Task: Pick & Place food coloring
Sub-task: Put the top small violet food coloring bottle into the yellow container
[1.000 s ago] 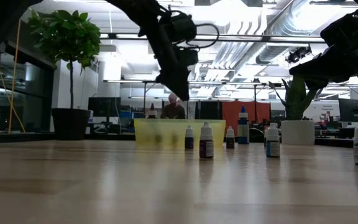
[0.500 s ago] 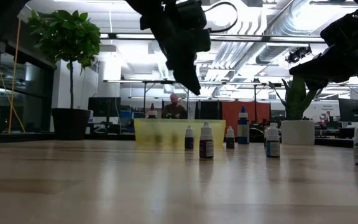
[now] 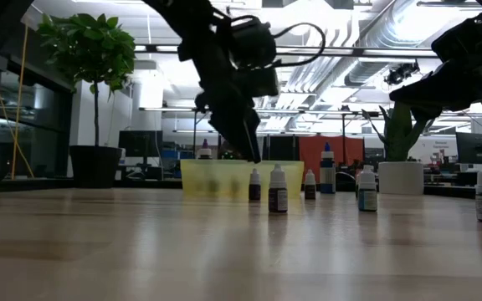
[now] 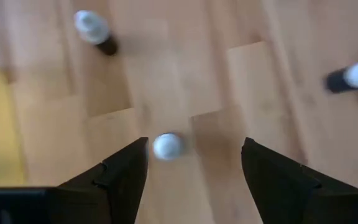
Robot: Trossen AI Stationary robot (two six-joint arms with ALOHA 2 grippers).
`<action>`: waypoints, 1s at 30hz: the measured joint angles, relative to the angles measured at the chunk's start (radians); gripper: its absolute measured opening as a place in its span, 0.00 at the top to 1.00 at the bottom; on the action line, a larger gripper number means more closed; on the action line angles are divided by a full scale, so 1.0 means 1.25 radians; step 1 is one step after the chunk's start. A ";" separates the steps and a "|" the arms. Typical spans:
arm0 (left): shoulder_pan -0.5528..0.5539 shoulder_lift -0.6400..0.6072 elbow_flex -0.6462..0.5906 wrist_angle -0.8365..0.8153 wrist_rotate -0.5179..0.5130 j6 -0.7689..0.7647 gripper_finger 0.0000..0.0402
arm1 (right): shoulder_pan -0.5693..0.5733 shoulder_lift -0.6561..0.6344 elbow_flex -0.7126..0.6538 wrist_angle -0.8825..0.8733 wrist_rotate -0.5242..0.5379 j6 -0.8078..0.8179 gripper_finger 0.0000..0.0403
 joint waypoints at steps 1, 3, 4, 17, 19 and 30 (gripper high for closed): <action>0.001 0.000 -0.008 0.012 -0.017 0.001 0.38 | 0.000 0.000 0.000 0.000 0.000 0.000 1.00; 0.001 0.000 -0.024 0.029 -0.042 0.000 0.38 | 0.000 0.000 0.000 0.000 0.000 0.000 1.00; 0.002 0.000 -0.030 0.038 -0.046 0.000 0.38 | 0.000 0.000 0.000 0.000 0.000 0.000 1.00; 0.007 0.000 -0.097 0.149 -0.006 -0.001 0.39 | 0.000 0.000 0.000 0.000 0.000 0.000 1.00; 0.007 0.000 -0.107 0.164 -0.009 -0.011 0.40 | 0.000 0.000 0.000 0.000 0.000 0.000 1.00; 0.007 0.018 -0.110 0.182 -0.010 -0.051 0.56 | 0.000 0.000 0.000 0.000 0.000 0.000 1.00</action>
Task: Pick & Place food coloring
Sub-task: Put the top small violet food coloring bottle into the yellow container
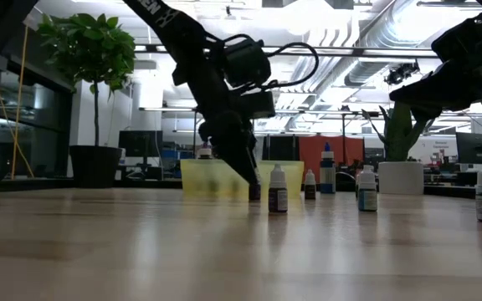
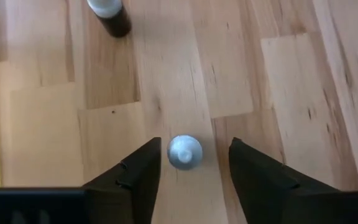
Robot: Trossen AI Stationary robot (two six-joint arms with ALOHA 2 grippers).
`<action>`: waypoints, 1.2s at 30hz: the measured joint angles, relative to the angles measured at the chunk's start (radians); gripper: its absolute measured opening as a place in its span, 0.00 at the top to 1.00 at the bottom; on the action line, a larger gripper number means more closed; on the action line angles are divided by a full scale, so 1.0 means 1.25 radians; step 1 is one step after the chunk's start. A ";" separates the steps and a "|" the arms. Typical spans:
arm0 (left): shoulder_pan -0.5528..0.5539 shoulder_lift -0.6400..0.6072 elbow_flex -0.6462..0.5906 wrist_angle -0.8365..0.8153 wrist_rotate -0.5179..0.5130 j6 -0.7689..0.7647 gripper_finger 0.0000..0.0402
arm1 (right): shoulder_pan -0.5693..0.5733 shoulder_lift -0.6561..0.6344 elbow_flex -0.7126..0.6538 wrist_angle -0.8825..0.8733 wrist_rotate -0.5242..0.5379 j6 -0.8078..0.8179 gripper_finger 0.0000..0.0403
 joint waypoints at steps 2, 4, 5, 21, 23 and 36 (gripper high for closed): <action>0.000 0.000 0.000 0.009 0.000 -0.006 0.60 | 0.000 0.000 0.000 0.000 0.000 0.000 1.00; 0.000 0.000 0.000 0.005 -0.001 -0.006 0.63 | 0.000 0.000 0.000 0.000 0.000 0.000 1.00; 0.000 0.000 0.000 0.006 -0.002 -0.006 0.65 | 0.000 0.000 0.000 0.000 0.000 0.000 1.00; 0.007 -0.001 0.011 -0.006 -0.044 -0.039 0.92 | 0.000 0.000 0.000 0.000 0.000 0.000 1.00; 0.013 -0.001 0.030 -0.028 -0.049 -0.066 0.92 | 0.000 0.000 0.000 0.000 0.000 0.000 1.00; 0.059 -0.007 0.221 -0.240 -0.087 -0.314 0.90 | 0.000 0.000 0.000 0.000 0.000 0.000 1.00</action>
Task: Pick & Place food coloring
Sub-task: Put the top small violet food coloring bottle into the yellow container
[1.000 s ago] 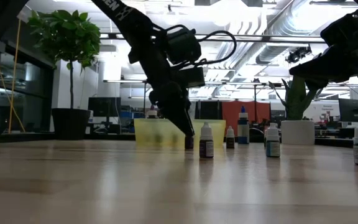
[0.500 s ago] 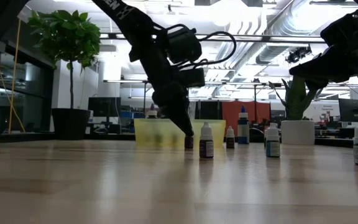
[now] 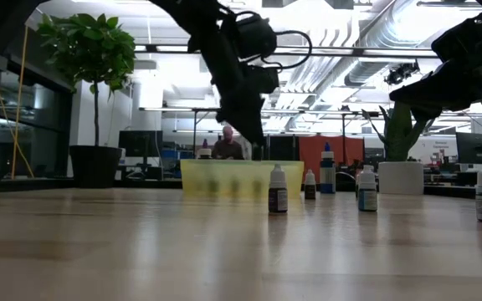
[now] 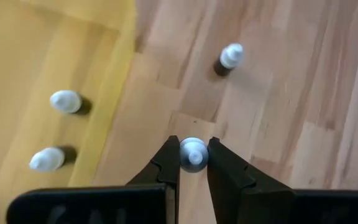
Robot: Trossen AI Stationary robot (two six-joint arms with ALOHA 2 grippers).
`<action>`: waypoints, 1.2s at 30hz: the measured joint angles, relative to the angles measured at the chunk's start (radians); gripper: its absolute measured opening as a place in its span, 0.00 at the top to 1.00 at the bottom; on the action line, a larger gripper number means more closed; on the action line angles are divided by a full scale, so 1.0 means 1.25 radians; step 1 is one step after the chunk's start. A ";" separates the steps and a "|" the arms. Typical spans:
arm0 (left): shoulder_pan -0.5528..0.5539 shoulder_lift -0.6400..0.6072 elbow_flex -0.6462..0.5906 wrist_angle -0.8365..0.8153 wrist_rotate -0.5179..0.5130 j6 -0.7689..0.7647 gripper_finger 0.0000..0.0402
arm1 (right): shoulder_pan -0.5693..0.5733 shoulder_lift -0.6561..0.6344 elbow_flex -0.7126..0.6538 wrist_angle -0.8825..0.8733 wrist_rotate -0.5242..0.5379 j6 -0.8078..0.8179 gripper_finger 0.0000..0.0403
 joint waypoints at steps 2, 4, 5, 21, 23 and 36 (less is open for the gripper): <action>0.009 0.000 0.026 -0.027 -0.002 -0.044 0.90 | 0.000 0.000 0.000 0.000 0.000 0.000 1.00; 0.016 0.000 0.047 -0.059 -0.002 -0.086 0.90 | 0.000 0.000 0.000 0.000 0.000 0.000 1.00; 0.021 0.000 0.055 -0.072 -0.001 -0.106 0.90 | 0.000 0.000 0.000 0.000 0.000 0.000 1.00; 0.129 0.000 0.081 -0.111 0.001 -0.238 0.90 | 0.000 0.000 0.000 0.000 0.000 0.000 1.00; 0.145 0.000 0.081 -0.110 -0.029 -0.240 0.90 | 0.000 0.000 0.000 0.000 0.000 0.000 1.00; 0.181 0.057 0.078 -0.083 -0.162 -0.253 0.90 | 0.000 0.000 0.000 0.000 0.000 0.000 1.00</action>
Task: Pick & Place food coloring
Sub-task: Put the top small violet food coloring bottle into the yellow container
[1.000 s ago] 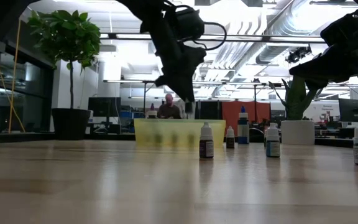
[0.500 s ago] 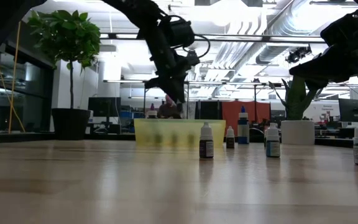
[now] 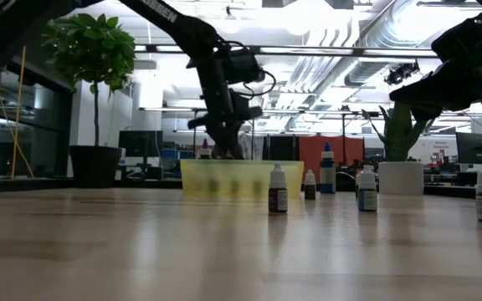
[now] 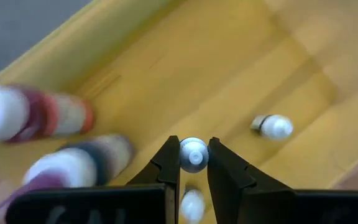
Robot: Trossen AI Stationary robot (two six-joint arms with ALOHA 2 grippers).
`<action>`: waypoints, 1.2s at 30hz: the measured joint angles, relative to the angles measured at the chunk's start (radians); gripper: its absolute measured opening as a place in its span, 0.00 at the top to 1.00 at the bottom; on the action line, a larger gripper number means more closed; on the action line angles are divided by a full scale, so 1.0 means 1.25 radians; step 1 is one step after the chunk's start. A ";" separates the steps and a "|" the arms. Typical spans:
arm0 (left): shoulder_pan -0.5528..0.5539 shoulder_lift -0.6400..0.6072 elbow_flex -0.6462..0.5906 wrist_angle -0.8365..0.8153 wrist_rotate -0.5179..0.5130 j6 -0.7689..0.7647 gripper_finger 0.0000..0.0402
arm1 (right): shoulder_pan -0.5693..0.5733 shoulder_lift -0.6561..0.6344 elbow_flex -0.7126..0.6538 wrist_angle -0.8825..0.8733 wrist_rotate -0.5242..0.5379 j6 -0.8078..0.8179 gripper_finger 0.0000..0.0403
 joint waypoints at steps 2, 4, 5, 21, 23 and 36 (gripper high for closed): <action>0.000 0.008 0.001 0.008 0.000 -0.011 0.90 | 0.000 0.000 0.000 0.000 0.000 0.000 1.00; 0.000 0.018 0.002 0.019 -0.005 -0.027 0.90 | 0.000 0.000 0.000 -0.001 0.000 0.000 1.00; 0.000 0.024 0.002 0.023 -0.015 -0.040 0.90 | 0.000 -0.001 0.000 0.000 0.000 0.000 1.00; -0.017 0.034 -0.070 0.072 -0.092 -0.248 0.90 | 0.000 0.000 0.000 -0.001 0.000 0.000 1.00; -0.023 0.034 -0.081 0.087 -0.095 -0.263 0.90 | 0.000 0.000 0.000 -0.001 0.000 0.000 1.00; -0.027 0.034 -0.110 0.109 -0.103 -0.298 0.90 | 0.000 0.000 0.000 0.000 0.000 0.000 1.00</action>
